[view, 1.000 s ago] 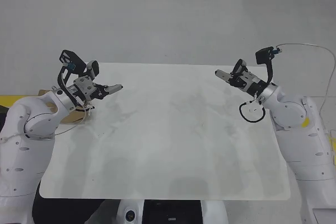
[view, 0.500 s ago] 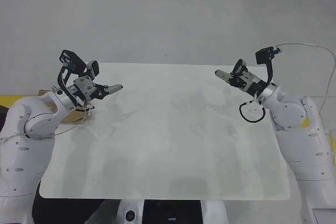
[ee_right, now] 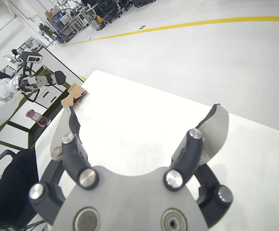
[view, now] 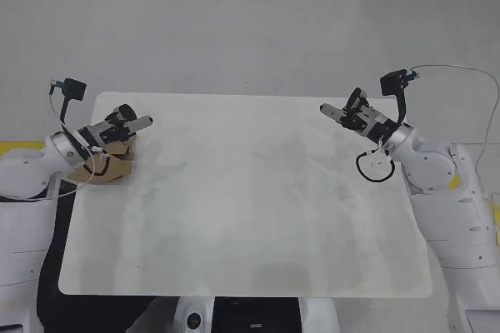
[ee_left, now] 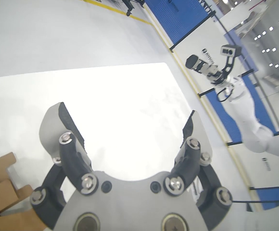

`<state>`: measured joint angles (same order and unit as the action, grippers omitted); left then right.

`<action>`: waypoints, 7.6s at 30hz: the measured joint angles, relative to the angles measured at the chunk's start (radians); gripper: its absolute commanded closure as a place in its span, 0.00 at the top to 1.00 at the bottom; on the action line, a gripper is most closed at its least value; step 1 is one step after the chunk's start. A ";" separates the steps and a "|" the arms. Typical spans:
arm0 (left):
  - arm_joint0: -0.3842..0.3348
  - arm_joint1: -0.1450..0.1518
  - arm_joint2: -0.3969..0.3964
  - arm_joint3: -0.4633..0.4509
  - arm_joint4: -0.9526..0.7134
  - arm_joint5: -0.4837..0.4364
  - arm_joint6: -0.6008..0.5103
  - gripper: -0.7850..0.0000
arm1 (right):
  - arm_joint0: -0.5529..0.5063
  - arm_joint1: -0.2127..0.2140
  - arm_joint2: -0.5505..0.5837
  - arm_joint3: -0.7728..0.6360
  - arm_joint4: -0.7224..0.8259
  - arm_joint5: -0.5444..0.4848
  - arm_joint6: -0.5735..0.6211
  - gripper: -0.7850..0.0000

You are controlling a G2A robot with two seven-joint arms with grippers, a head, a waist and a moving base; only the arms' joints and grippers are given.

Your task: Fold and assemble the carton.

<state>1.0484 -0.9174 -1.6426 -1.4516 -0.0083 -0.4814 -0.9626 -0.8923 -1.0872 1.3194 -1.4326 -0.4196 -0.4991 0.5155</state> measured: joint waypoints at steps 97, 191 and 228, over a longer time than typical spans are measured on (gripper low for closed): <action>-0.464 0.044 0.041 0.714 -0.094 0.198 -0.049 0.00 | 0.000 0.000 0.000 0.000 0.000 0.000 0.000 1.00; -0.595 -0.197 0.744 0.307 -0.396 -0.082 -0.295 0.00 | 0.184 -0.032 -0.249 0.266 0.513 -0.380 0.344 1.00; -0.657 -0.197 0.834 0.360 -0.392 -0.139 -0.237 0.00 | 0.364 -0.019 -0.662 0.311 0.713 -0.454 0.352 0.00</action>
<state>0.3918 -1.1141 -0.8090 -1.0920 -0.4001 -0.6206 -1.1994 -0.5282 -1.1058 0.6577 -1.1219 0.2937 -0.9530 0.8672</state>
